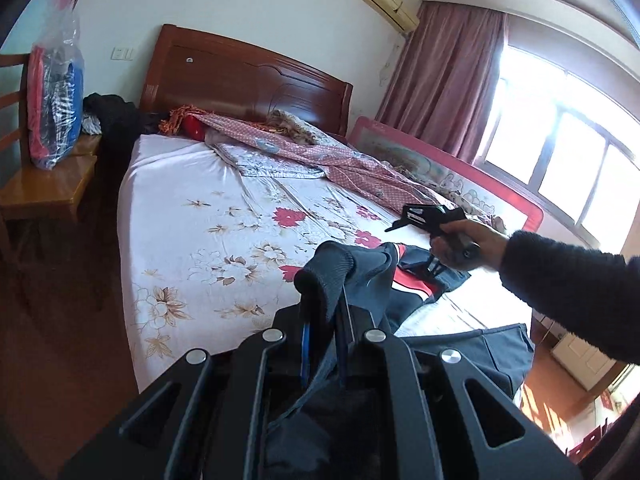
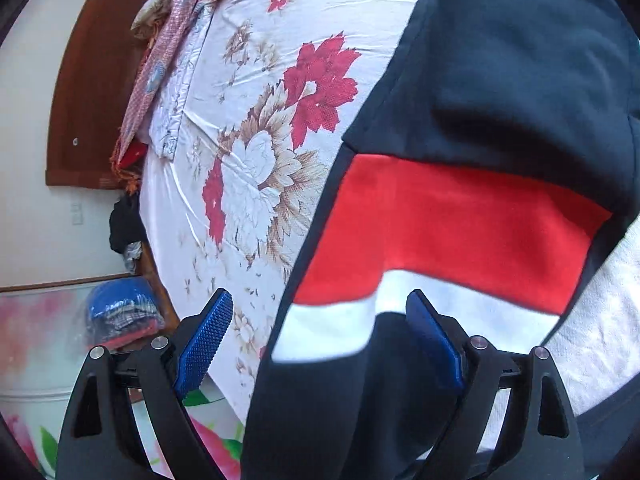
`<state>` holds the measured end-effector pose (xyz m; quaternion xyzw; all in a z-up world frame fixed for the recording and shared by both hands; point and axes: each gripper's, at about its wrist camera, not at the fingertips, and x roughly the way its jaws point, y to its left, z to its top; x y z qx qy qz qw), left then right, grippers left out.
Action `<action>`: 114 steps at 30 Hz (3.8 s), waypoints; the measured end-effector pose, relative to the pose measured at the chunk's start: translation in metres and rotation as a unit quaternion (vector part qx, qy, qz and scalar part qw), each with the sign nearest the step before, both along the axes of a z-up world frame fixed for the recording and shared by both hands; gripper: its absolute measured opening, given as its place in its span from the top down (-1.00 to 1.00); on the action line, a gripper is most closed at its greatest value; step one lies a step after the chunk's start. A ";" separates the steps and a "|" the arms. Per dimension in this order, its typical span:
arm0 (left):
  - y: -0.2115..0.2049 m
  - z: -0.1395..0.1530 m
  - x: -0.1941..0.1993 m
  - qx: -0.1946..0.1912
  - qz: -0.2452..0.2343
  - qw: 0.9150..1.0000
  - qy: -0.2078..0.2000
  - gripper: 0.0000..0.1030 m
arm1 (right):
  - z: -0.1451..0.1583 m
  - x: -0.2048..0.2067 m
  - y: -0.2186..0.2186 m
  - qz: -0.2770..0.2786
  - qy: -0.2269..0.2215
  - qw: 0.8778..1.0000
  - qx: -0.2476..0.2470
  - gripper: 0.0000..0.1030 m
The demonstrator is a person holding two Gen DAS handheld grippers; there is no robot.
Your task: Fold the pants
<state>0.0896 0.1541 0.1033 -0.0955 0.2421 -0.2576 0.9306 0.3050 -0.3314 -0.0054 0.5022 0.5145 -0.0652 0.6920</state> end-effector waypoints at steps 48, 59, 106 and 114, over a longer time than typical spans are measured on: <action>0.068 -0.106 -0.082 0.248 0.249 0.931 0.101 0.17 | -0.065 -0.388 0.013 0.070 -0.111 0.991 -0.035 0.70; -0.138 -0.054 -0.106 0.209 -0.031 0.977 -0.021 -0.72 | 0.045 -0.341 -0.022 0.069 -0.134 0.938 -0.312 -0.07; -0.197 -0.131 -0.091 0.327 -0.128 0.931 0.099 -0.77 | -0.083 -0.464 -0.262 -0.264 -0.138 0.948 -0.116 0.89; -0.147 -0.077 -0.094 0.245 -0.069 0.964 0.075 -0.75 | -0.021 -0.487 -0.215 -0.244 -0.105 0.938 -0.221 -0.02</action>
